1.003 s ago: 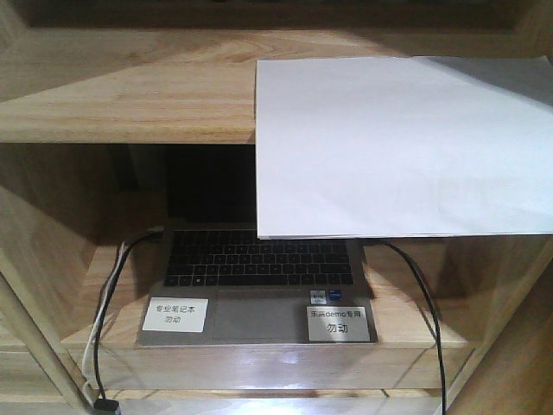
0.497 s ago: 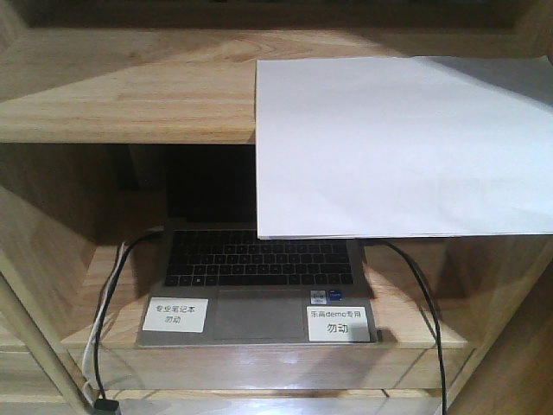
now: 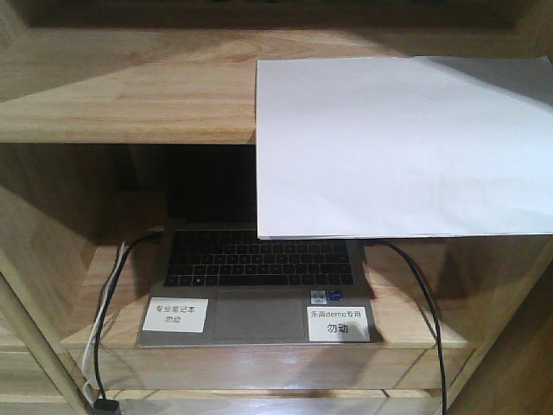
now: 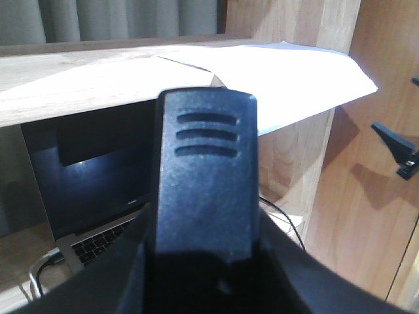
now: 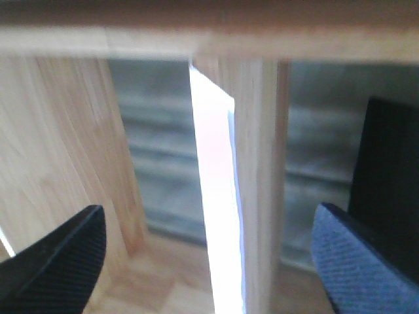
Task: Grab stapler and paper to desk for stapling
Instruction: 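Pinch the white paper edge with the right gripper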
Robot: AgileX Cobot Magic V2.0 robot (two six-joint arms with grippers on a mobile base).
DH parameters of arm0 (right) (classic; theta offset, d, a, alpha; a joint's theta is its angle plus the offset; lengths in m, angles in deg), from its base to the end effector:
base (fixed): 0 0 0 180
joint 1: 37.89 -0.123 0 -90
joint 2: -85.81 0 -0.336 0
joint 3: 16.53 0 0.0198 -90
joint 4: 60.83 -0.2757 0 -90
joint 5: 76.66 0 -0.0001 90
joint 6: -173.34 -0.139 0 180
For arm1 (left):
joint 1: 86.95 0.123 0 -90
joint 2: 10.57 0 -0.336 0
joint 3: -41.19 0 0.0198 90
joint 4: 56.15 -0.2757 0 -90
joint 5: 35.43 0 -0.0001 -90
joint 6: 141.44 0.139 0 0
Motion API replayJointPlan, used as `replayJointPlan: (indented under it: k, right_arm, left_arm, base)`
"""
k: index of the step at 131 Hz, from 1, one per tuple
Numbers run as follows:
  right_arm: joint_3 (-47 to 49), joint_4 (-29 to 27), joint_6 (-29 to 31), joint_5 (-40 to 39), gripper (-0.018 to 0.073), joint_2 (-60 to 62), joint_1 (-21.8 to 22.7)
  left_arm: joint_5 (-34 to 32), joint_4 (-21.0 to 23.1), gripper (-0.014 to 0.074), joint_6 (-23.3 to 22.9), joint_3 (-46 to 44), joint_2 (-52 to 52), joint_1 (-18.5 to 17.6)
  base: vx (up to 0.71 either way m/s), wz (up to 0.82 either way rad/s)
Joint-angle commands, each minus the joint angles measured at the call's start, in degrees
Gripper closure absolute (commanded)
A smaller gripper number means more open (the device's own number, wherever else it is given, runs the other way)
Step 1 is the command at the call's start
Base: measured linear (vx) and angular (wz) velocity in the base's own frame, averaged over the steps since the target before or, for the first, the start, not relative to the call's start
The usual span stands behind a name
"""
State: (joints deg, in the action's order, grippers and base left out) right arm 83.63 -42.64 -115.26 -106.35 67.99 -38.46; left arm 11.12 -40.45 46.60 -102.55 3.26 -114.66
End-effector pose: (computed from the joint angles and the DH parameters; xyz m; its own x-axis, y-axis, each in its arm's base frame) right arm 0.0842 0.0223 0.2573 -0.1707 0.9853 -0.0113 -0.3472 -0.0495 0.9365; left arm -0.0055 -0.0280 0.3821 -0.1174 0.0056 -0.9931 0.6239 0.7784 -0.0694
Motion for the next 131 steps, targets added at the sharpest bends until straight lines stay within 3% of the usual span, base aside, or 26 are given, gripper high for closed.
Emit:
replayJointPlan:
  k: [1, 38, 70, 71, 131]
  right_arm:
    - [1.57, 0.51, 0.52, -8.87, -0.0039, -5.17, -0.11]
    - [1.69, 0.3, 1.32, -23.36, -0.0039, -20.33, -0.11]
    - [3.56, 0.43, 4.08, -43.68, -0.0036, -34.92, -0.05]
    - [13.66, 2.58, 5.69, -43.64, -0.0036, -41.53, -0.05]
    - [14.42, 2.43, 6.15, -43.3, -0.0031, -41.52, -0.05]
  left_arm:
    - [-6.81, 1.41, 0.0596, 0.09, -1.61, 0.89, -0.23]
    - [-6.81, 1.41, 0.0596, 0.09, -1.61, 0.89, -0.23]
    - [-6.81, 1.41, 0.0596, 0.09, -1.61, 0.89, -0.23]
    - [-6.81, 1.41, 0.0596, 0.09, -1.61, 0.89, -0.23]
    - [-6.81, 1.41, 0.0596, 0.09, -1.61, 0.89, -0.23]
  base:
    - [0.0, 0.0]
    - [0.0, 0.0]
    - [0.0, 0.0]
    - [0.0, 0.0]
    - [0.0, 0.0]
